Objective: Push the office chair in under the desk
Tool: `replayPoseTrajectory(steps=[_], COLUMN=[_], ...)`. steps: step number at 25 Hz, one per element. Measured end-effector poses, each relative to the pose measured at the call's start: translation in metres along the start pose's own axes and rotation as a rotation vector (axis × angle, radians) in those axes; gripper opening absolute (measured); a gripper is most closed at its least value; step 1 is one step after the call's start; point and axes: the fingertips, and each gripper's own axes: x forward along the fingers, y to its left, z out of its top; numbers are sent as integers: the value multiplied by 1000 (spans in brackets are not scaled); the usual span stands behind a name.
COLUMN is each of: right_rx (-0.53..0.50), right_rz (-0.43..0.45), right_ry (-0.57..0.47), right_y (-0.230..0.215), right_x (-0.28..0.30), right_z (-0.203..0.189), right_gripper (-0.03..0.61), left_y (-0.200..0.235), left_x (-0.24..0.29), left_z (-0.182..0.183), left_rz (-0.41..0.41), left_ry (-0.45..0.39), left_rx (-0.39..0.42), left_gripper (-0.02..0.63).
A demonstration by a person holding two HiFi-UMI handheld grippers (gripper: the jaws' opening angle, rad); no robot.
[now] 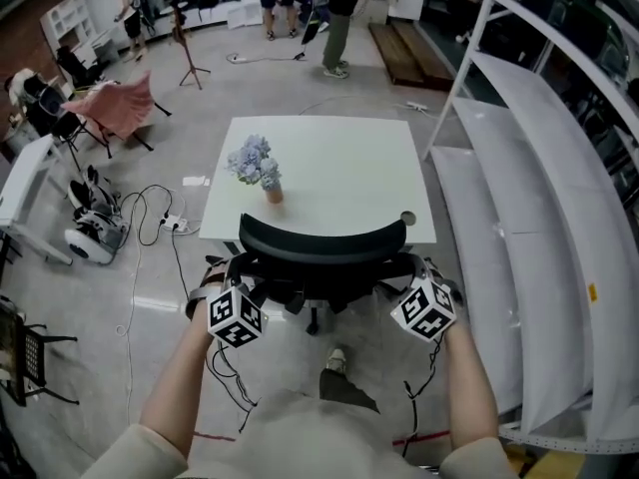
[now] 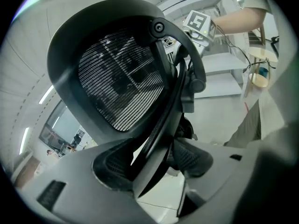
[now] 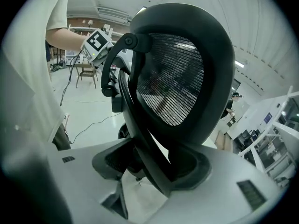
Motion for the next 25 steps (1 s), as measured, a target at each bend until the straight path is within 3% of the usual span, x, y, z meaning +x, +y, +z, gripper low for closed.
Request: replayPoseTrajectory(steps=[16,25], right_rx=[-31,12], right_rz=[61,100], right_ry=[-11,11], right_y=[-33,-38], right_x=[30,39], right_z=[14,20], right_gripper=[229,227], left_y=[37,47], left_x=[27,33], left_z=[-6,-11], left_rz=[89,110], left_ry=[69,95], left_rx=[-60,-92], left_gripper=[285,298])
